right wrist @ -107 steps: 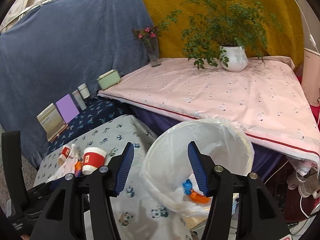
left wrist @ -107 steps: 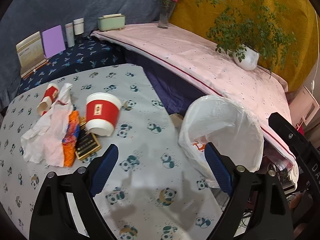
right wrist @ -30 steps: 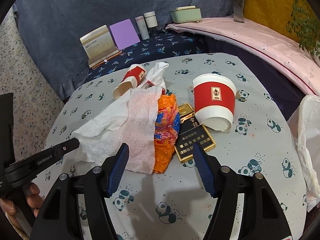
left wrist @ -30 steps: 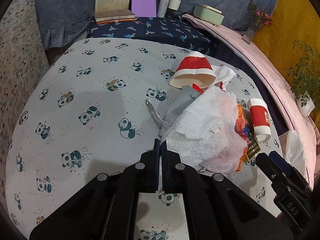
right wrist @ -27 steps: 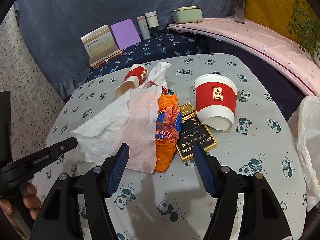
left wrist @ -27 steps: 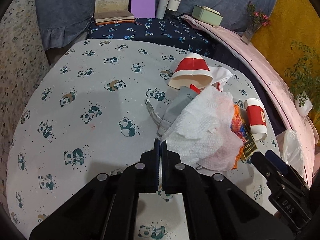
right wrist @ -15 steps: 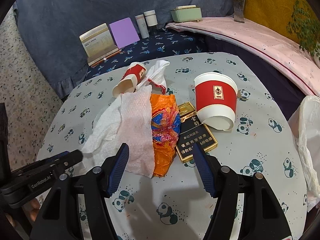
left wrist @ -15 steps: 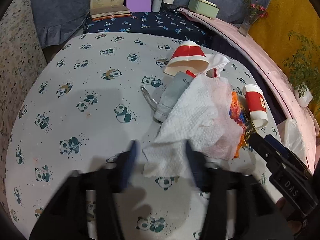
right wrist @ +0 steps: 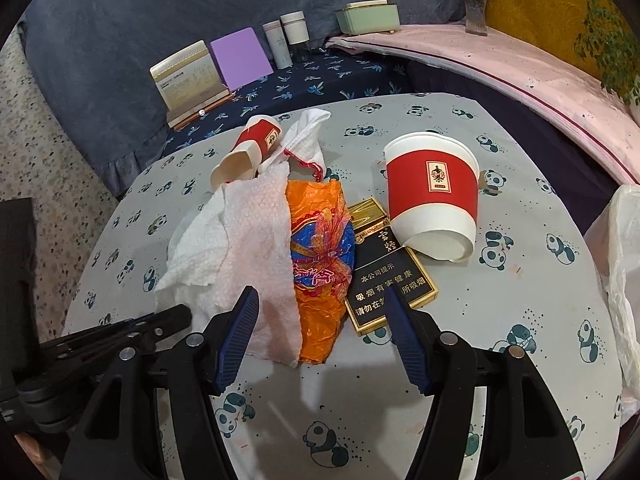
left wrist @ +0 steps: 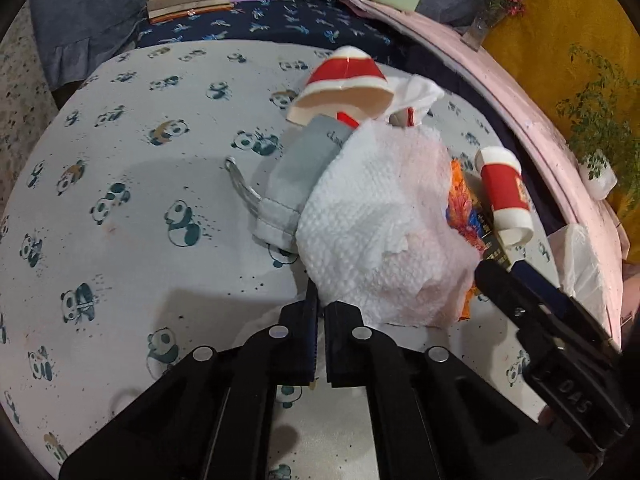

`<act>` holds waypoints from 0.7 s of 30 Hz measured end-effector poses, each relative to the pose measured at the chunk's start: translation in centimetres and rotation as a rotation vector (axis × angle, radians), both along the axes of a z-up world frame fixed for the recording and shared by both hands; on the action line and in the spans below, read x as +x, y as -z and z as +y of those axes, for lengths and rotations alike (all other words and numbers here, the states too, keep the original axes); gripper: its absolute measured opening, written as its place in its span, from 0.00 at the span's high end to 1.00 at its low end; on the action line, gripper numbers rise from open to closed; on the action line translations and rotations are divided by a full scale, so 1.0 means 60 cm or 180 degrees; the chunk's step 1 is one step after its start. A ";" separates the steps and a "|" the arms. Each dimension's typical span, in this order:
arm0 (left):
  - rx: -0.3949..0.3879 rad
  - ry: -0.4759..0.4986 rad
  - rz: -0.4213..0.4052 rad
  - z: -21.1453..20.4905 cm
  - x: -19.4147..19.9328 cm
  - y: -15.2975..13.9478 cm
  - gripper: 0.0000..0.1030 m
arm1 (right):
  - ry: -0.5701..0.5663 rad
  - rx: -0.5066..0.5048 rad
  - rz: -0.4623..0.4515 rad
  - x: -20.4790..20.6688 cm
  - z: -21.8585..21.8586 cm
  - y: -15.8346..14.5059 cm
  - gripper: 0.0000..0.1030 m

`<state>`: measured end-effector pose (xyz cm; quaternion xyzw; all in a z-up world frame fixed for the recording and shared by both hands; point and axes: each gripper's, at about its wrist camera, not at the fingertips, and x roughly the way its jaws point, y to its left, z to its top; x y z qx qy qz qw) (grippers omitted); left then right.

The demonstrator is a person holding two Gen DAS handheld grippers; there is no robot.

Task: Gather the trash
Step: 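Reach the right gripper to the orange wrapper while the left gripper holds the tissue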

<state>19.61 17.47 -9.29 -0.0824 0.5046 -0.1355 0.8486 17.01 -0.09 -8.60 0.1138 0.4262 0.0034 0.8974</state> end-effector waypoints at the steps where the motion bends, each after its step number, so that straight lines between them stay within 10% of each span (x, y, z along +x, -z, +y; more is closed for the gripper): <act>1: -0.0028 -0.0033 -0.0036 0.007 -0.004 -0.009 0.98 | -0.0003 0.0004 0.0000 0.000 0.001 0.000 0.39; 9: -0.0052 -0.0443 -0.0258 0.084 -0.022 -0.072 0.98 | -0.0029 0.0019 -0.0024 -0.004 0.014 -0.005 0.40; 21: 0.0217 -0.0469 -0.0108 0.086 -0.018 -0.035 0.98 | -0.0204 0.0052 0.0095 0.002 0.057 0.019 0.40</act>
